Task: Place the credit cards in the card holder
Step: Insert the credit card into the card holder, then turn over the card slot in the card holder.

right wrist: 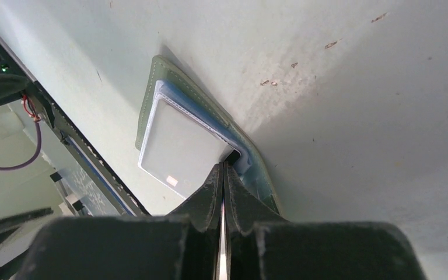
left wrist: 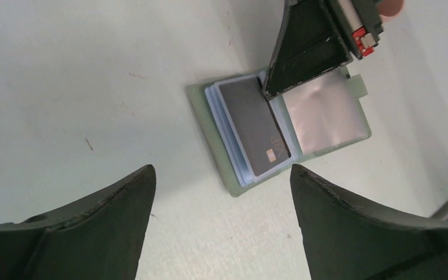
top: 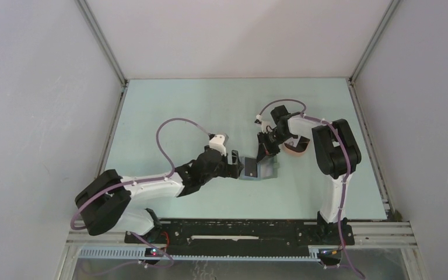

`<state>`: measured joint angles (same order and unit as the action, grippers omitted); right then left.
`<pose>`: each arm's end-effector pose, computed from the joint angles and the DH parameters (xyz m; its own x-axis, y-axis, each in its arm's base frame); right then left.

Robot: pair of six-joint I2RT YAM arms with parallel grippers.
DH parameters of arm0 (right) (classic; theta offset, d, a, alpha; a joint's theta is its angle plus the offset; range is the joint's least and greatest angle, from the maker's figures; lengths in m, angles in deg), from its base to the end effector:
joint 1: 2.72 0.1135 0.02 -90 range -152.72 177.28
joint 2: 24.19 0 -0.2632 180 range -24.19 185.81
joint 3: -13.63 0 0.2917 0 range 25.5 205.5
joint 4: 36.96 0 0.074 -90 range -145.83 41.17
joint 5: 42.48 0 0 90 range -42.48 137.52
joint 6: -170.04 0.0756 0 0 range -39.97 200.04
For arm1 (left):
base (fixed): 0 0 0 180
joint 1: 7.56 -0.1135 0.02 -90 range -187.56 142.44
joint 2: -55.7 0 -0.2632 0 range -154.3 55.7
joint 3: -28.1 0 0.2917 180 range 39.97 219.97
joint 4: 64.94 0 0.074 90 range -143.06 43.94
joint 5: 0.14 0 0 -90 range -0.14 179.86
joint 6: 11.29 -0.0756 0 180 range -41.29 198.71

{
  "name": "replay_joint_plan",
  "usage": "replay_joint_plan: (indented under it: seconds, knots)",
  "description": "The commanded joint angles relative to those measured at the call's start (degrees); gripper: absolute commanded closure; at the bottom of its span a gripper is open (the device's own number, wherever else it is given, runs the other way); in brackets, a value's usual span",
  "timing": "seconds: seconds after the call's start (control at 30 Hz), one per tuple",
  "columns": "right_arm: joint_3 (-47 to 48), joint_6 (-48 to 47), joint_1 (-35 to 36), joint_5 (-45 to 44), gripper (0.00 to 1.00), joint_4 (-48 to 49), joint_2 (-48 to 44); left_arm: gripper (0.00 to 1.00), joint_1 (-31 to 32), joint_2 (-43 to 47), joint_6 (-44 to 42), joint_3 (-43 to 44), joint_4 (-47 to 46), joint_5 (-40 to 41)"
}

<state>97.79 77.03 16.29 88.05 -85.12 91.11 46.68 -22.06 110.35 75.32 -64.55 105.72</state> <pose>0.3684 0.1789 0.0714 -0.9088 -0.3553 -0.2189 -0.4099 0.6616 0.6279 0.2162 -0.2649 0.1471 -0.5933 -0.0396 -0.8040 0.3904 0.8593 -0.3304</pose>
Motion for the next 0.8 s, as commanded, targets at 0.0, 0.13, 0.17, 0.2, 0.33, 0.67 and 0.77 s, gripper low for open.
replay_joint_plan:
  seconds: [0.0,0.13,0.17,0.2,0.33,0.67,0.77]
  knots:
    - [1.8,-2.3,0.4,-4.3,0.94,-1.5,1.1,0.15,-3.6,0.1,4.8,-5.7,-16.8,-12.9]
    - [2.4,-2.8,0.4,-4.5,0.94,-2.5,1.9,0.33,-4.3,-2.9,6.5,-5.2,-19.4,-15.4]
    - [2.6,-2.9,0.4,-4.5,0.94,-2.7,2.2,0.38,-4.4,-3.8,7.1,-4.9,-20.3,-17.2]
    - [2.7,-3.0,0.4,-4.5,0.94,-2.9,2.4,0.43,-4.6,-4.8,7.8,-4.6,-21.1,-18.0]
    - [2.9,-3.0,0.4,-4.4,0.95,-3.2,2.8,0.46,-6.0,-9.5,11.9,-3.3,-24.1,-21.5]
    - [2.9,-3.0,0.2,-3.7,0.96,-3.3,2.8,0.45,-7.8,-17.0,19.6,-3.4,-30.1,-26.0]
    - [3.0,-3.0,0.1,-3.5,0.96,-3.3,2.8,0.45,-8.1,-18.4,20.7,-3.1,-31.7,-27.1]
